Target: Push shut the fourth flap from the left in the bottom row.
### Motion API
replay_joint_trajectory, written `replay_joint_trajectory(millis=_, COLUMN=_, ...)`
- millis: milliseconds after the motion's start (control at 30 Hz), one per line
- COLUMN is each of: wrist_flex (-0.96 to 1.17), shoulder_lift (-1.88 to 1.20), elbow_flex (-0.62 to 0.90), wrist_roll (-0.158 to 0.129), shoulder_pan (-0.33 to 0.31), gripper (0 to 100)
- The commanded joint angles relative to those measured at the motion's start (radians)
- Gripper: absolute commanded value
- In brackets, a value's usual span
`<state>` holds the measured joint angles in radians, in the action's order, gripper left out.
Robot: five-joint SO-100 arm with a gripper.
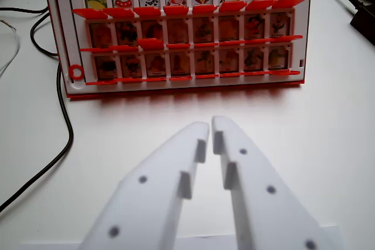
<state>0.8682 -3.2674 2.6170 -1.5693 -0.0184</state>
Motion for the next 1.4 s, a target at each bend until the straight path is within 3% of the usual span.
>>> replay_joint_trajectory(millis=0, wrist_flex=-0.008, shoulder_lift=-0.005, elbow_flex=-0.023, wrist_roll=-0.006, shoulder_pan=0.006, gripper=0)
replay_joint_trajectory(millis=400, wrist_flex=-0.044, shoulder_lift=0.014, elbow_flex=0.014, wrist_roll=-0.025, shoulder_pan=0.017, gripper=0)
replay_joint_trajectory(millis=767, wrist_flex=-0.239, shoulder_lift=0.199, elbow_flex=0.048, wrist_roll=-0.044, shoulder_pan=0.029, gripper=0)
replay_joint_trajectory(millis=1067, wrist_flex=-0.569, shoulder_lift=0.606, elbow_flex=-0.005, wrist_roll=-0.080, shoulder_pan=0.005, gripper=0)
replay_joint_trajectory(millis=1367, wrist_flex=-0.856, shoulder_lift=0.954, elbow_flex=-0.054, wrist_roll=-0.091, shoulder_pan=0.021, gripper=0)
